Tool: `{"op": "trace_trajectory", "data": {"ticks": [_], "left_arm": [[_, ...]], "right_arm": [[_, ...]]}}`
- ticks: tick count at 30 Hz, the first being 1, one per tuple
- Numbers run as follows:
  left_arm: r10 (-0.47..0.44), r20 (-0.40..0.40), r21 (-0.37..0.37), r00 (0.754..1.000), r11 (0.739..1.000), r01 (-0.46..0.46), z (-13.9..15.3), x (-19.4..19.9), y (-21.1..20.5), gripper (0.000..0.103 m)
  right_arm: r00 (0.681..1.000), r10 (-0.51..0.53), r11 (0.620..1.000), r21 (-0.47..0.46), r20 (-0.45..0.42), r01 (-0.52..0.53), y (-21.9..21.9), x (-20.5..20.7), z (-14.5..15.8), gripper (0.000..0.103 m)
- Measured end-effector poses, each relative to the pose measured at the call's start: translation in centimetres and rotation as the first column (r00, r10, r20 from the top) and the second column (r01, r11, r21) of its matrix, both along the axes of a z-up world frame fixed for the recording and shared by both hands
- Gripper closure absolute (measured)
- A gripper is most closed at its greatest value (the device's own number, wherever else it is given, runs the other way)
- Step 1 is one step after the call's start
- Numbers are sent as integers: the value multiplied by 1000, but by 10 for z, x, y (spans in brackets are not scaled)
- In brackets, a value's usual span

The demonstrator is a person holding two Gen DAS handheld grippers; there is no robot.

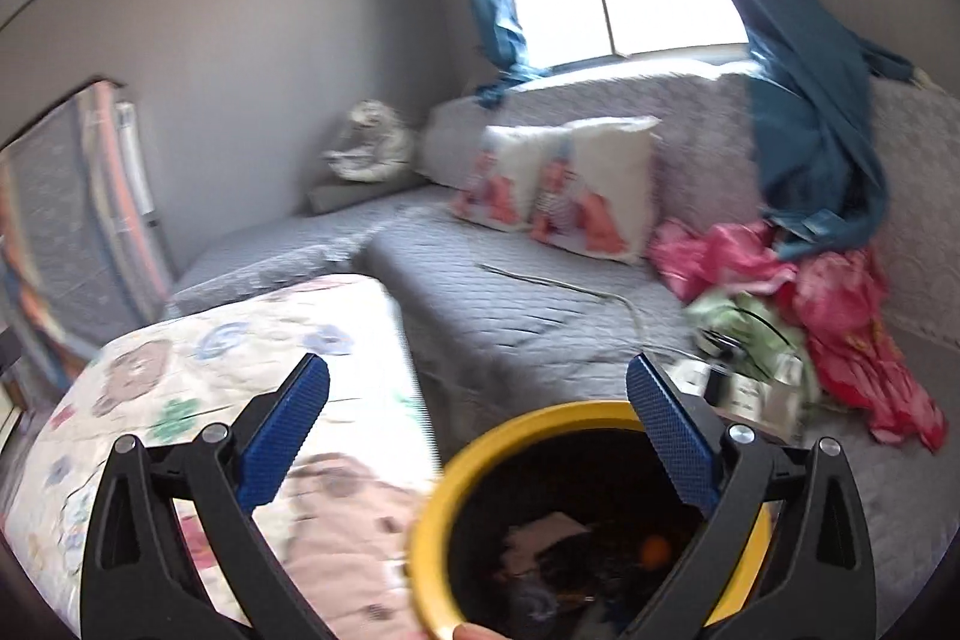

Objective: Collect trash

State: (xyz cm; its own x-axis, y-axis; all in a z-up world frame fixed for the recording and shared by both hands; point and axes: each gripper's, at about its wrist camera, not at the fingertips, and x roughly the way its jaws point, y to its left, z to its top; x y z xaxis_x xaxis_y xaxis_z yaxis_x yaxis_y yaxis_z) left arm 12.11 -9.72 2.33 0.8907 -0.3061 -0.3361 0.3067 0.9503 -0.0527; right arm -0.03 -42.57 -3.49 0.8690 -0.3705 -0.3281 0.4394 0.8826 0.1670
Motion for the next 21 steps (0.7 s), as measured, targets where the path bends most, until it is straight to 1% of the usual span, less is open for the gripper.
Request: {"op": "trace_trajectory", "data": {"ticks": [3, 6, 8, 12, 14, 16, 18, 21], "left_arm": [[45, 26, 2, 999, 999, -45, 8, -18, 32, 8], [95, 50, 10, 994, 995, -96, 13, -37, 58, 8], [110, 57, -3, 992, 994, -110, 15, -49, 73, 8], [170, 81, -30, 982, 985, -168, 17, -73, 96, 8], [188, 86, -49, 978, 982, -184, 16, -84, 103, 8], [200, 93, -77, 975, 978, -193, 15, -95, 109, 8], [212, 102, -76, 972, 976, -205, 14, -102, 112, 8], [221, 101, -89, 970, 973, -212, 11, -110, 117, 8]], "right_arm": [[993, 118, 991, -63, 7, -117, 46, -3, 14, 8], [983, 179, 978, -117, 34, -174, 87, -11, 26, 8], [979, 196, 971, -150, 54, -187, 109, -17, 34, 8], [964, 245, 960, -166, 102, -226, 150, -30, 45, 8], [964, 238, 958, -195, 121, -212, 167, -37, 48, 8], [965, 230, 958, -203, 128, -201, 177, -40, 48, 8], [969, 212, 958, -221, 126, -181, 184, -43, 46, 8], [966, 223, 956, -225, 133, -189, 191, -45, 42, 8]]}}
